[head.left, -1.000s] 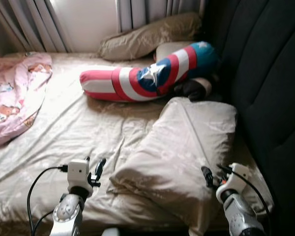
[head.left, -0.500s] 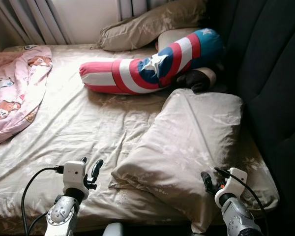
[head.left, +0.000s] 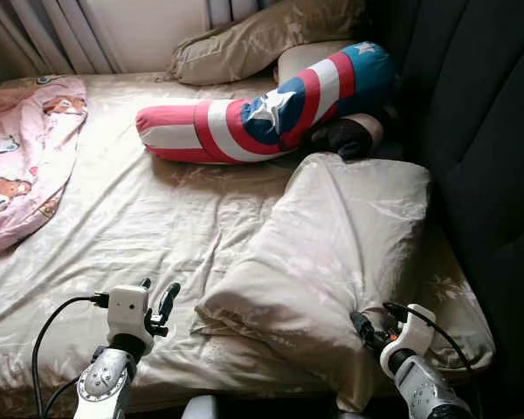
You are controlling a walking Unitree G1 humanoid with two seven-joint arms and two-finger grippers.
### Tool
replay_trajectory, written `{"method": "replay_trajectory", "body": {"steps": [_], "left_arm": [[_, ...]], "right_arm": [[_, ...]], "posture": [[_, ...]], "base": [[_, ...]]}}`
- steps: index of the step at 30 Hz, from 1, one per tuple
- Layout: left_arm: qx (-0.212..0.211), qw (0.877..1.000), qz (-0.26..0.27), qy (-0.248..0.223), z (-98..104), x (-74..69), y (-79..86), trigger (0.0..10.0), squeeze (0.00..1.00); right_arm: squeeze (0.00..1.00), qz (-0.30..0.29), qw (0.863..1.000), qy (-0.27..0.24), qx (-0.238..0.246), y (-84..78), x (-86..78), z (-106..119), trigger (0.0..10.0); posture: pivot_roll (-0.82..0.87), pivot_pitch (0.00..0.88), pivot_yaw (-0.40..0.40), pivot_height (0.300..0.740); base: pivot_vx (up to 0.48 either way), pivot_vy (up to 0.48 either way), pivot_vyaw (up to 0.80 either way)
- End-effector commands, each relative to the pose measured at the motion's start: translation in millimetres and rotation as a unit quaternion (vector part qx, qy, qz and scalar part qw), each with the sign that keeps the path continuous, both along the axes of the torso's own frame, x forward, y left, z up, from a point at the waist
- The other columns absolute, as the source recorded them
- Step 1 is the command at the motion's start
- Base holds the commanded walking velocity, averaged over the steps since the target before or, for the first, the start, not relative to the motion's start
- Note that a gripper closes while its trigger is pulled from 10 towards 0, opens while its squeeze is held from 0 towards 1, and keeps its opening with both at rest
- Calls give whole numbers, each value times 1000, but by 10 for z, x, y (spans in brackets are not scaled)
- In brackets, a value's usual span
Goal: Clean up the room
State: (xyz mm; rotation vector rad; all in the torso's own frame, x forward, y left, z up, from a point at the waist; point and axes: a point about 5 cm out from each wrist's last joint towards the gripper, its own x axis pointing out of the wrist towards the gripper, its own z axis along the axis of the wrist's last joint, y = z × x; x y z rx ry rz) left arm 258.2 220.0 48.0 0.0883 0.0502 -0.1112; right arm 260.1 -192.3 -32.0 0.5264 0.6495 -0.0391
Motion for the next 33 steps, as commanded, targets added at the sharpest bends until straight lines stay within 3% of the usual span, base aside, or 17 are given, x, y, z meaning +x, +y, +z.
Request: {"method": "replay_trajectory", "body": {"steps": [1, 4, 5, 6, 7, 18, 33], "left_arm": [[9, 1000, -4, 7, -5, -28, 28, 10000, 0], [10, 1000, -6, 7, 7, -32, 20, 10000, 0], [11, 1000, -6, 8, 9, -34, 20, 10000, 0], [11, 1000, -7, 8, 11, -37, 21, 10000, 0], [12, 1000, -7, 8, 12, -39, 24, 10000, 0], [12, 1000, -2, 10, 24, -66, 16, 10000, 0], [7, 1000, 4, 17, -17, -84, -31, 10000, 0]], "right_arm": [[0, 38, 997, 65, 17, 184, -211, -194, 10000], [0, 55, 995, 82, 5, 221, -252, -230, 10000], [0, 56, 995, 87, 2, 230, -261, -239, 1961], [0, 56, 994, 90, 1, 237, -267, -245, 1961], [0, 57, 994, 94, 0, 253, -274, -252, 0], [0, 50, 994, 96, 0, 336, -252, -250, 0], [0, 10, 995, 100, -23, 212, -330, -296, 0]], "posture": [[78, 139, 35, 650], [89, 146, 36, 650], [96, 148, 38, 650], [97, 149, 38, 650], [98, 149, 38, 650], [113, 154, 26, 650], [103, 128, 8, 650]], "base": [[0, 0, 0], [0, 0, 0], [0, 0, 0], [0, 0, 0], [0, 0, 0], [0, 0, 0], [0, 0, 0]]}}
